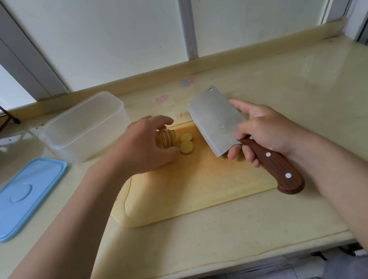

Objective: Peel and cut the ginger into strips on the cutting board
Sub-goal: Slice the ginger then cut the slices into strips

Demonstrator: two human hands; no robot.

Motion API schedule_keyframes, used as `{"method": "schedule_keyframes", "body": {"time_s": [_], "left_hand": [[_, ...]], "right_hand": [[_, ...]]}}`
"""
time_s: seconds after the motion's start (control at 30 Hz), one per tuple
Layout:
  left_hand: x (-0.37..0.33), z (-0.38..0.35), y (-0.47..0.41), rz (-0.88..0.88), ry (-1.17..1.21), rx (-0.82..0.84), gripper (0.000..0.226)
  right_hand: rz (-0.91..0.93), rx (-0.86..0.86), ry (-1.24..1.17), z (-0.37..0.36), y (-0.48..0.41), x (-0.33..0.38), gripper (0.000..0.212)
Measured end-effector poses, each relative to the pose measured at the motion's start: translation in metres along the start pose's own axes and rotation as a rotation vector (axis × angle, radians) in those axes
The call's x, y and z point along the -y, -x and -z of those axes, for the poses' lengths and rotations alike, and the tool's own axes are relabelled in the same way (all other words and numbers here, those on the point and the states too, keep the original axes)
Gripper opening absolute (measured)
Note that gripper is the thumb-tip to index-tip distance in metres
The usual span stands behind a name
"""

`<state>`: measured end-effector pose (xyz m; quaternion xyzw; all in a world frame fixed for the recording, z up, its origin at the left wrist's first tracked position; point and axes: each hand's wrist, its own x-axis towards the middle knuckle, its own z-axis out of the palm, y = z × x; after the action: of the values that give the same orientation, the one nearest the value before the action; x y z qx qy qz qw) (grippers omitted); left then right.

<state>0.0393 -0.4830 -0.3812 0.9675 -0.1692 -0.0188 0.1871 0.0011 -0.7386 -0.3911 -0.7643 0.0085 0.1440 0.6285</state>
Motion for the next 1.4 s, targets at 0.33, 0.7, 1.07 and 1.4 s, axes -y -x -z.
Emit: {"method": "schedule_keyframes", "body": {"time_s": [0.33,0.7,1.07,1.4], "left_hand": [[0.013,0.015,0.014,0.040,-0.001,0.116,0.094],[0.022,0.005,0.026,0.001,-0.096,-0.038,0.077],[0.028,0.014,0.035,0.036,-0.131,-0.056,0.069],[0.031,0.018,0.041,0.050,-0.063,-0.019,0.057]], "right_hand": [[0.021,0.009,0.010,-0.001,0.002,0.001,0.066],[0.032,-0.001,0.002,-0.002,0.003,-0.001,0.069],[0.040,-0.001,0.006,-0.003,0.006,0.001,0.069],[0.040,0.000,0.019,-0.003,0.005,0.000,0.068]]}}
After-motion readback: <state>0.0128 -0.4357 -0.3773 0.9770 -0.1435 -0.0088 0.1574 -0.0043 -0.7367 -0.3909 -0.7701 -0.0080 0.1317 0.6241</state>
